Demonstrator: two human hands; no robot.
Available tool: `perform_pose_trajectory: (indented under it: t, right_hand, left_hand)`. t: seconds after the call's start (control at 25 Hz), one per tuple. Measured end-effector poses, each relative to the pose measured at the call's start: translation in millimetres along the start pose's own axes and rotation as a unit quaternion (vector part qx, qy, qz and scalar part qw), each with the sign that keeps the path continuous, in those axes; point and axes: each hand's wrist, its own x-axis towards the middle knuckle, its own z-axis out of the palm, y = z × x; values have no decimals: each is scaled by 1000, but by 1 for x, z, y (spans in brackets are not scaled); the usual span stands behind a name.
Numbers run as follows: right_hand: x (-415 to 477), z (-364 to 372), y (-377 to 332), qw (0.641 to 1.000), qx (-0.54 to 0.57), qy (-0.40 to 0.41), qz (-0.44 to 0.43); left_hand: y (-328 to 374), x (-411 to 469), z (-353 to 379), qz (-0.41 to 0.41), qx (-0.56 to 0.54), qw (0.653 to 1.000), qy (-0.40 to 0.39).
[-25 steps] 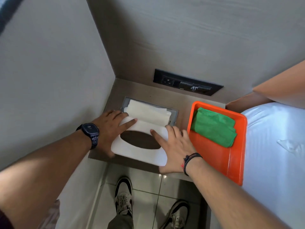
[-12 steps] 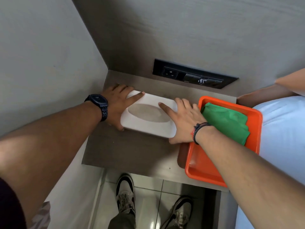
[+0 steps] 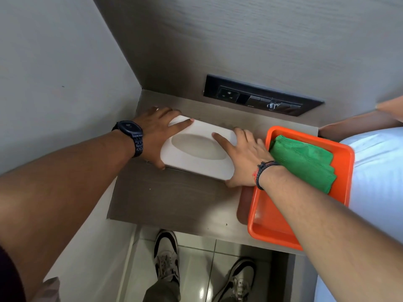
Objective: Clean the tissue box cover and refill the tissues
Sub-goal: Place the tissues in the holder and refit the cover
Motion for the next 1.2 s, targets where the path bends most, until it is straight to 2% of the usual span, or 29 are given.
perform_pose_trajectory:
  t: [0.12,0.2,0.24,0.28,0.32,0.36,0.4,0.44,0.64,0.8,0.96,1.2]
  right_hand:
    - [1,2,-1,1000,19,-4,-1]
    - [1,3,0,999,32,-8,-6]
    - [1,3,1,999,38,-8,-10]
    - [0,3,2,999,45,-7,-13]
    - [0,3,3,999,51,-4,-15]
    - [0,3,4,998,56,-1,-16]
    - [0,4,4,998,60,1,-16]
    - [1,4,4,998,64,3,-15]
    - [3,5,5,998,66,11,-13]
    - [2,7,5,998,60,19,-20]
    - [1,9,6,996,64,36,-42]
    - [2,14,7,995,98,24,-25]
  left_hand:
    - [0,-3,-1,-11,-43,999,-31]
    - [5,-7,-2,-85,-146,986,-12]
    - [8,-11,-2,-159,-226,961,25]
    - [9,-14,-2,-242,-316,915,61]
    - [8,-16,-2,-316,-405,855,77]
    - [8,-17,0,-368,-480,794,58]
    - [9,-18,1,-392,-528,753,26]
    - [11,-17,4,-396,-553,733,10]
    - [16,-16,9,-402,-592,696,59]
    - [16,-19,10,-402,-588,700,49]
    - [15,-28,13,-420,-617,665,37]
    - [15,-22,10,-425,-579,694,55]
